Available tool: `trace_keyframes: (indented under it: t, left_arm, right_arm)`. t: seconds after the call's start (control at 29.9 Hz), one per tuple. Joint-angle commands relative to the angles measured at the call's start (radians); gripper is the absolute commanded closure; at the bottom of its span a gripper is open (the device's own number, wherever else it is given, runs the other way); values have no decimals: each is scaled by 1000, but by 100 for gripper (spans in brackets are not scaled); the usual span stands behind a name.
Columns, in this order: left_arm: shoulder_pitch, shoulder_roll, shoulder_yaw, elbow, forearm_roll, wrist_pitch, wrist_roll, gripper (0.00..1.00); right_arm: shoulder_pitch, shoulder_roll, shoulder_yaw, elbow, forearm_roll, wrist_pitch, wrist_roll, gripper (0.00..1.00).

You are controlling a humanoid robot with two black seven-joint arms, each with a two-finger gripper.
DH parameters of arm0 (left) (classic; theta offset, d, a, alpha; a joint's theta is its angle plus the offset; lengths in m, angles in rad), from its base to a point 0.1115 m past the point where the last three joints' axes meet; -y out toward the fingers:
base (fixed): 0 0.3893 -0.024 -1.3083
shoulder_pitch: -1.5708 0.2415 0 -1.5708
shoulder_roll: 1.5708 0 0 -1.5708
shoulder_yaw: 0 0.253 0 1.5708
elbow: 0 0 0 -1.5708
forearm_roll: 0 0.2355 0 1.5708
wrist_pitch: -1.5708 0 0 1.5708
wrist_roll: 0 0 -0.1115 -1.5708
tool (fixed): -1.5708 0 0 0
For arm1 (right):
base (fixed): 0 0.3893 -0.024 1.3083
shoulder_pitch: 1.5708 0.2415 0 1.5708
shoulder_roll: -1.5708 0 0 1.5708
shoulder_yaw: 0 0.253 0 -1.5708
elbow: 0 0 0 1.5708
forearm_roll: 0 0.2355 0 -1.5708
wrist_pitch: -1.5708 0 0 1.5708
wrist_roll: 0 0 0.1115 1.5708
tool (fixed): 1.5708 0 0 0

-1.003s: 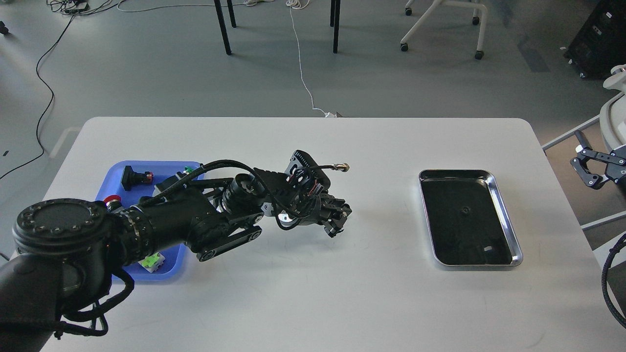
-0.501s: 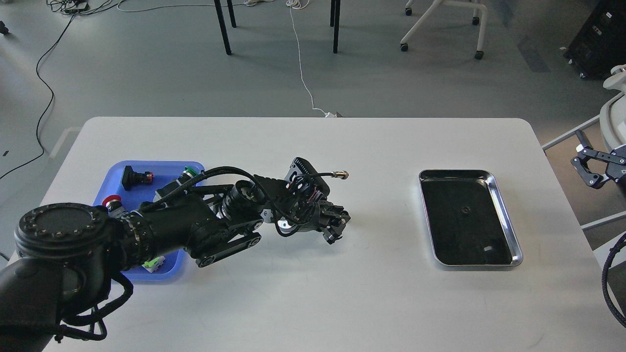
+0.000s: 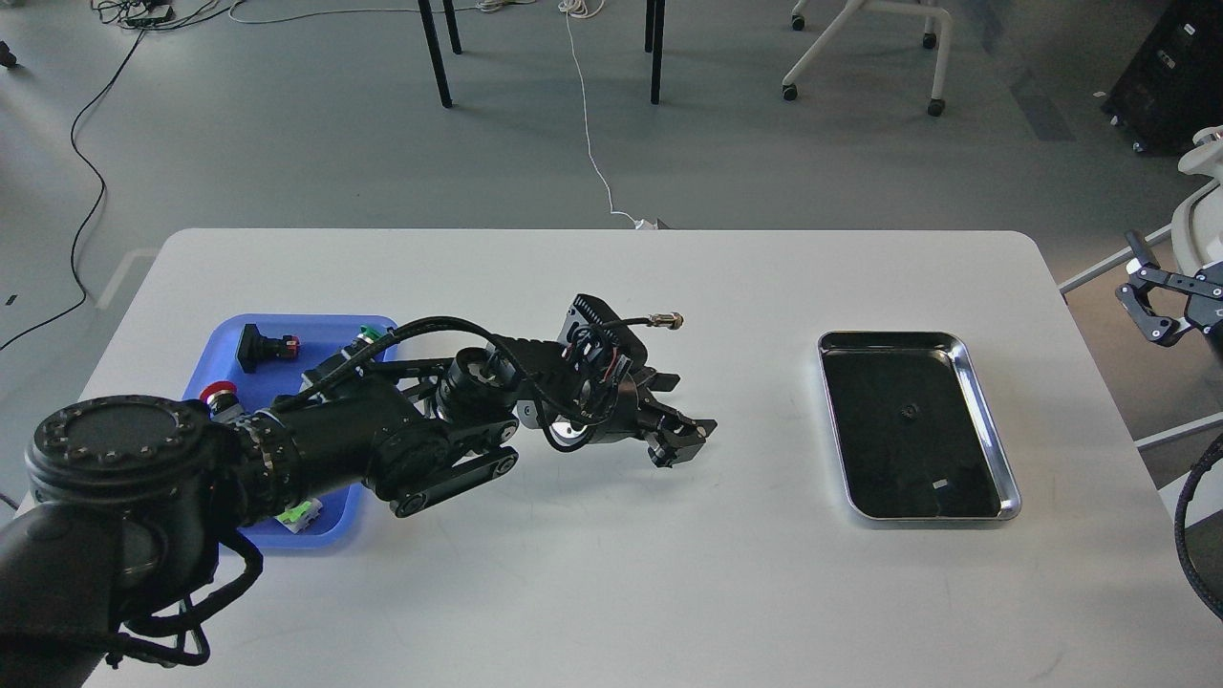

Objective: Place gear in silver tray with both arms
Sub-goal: 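Lower the gear and release it on the table between the trays, then reach the right gripper to the gear on the table and grasp it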

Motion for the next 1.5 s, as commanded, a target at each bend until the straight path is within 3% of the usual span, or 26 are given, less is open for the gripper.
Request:
trace_keyframes:
  t: [0.0,0.2,0.3,0.57,0.8,1.04,1.27,1.47]
  left_arm:
    - [-9,0,-147,-22,-261,-30,-42,16]
    - [-44,0,-273,-21,-795,-150,-53,9]
    - [-46,81,-327,-18,-1094,-199,-45,6]
    - [-24,282,-483,-12,-1539,-272,-44,2]
    - [62,351,-632,-12,-1653,-282,-41,2]
    - [129,363,-730,-12,-1678,-279,-42,2]
    - [169,409,-756,-12,-1699,-286,-41,2]
    - [178,452,-758,-13,-1754,-369,-41,2]
  right_arm:
    - [77,-5,-27,-3,-100,0,0,1]
    - [181,-23,-65,-8,-255,0,0,1]
    - [265,-28,-128,-13,-265,0,0,1]
    - [745,-2,-690,-74,-274,0,0,1]
    - [1025,173,-1042,-80,-418,-48,0,1]
    - [1199,438,-1332,-115,-562,-62,0,1]
    - [1293,730,-1627,-134,-670,-123,0,1]
    - [1281,874,-1765,-148,-769,-215,0,3]
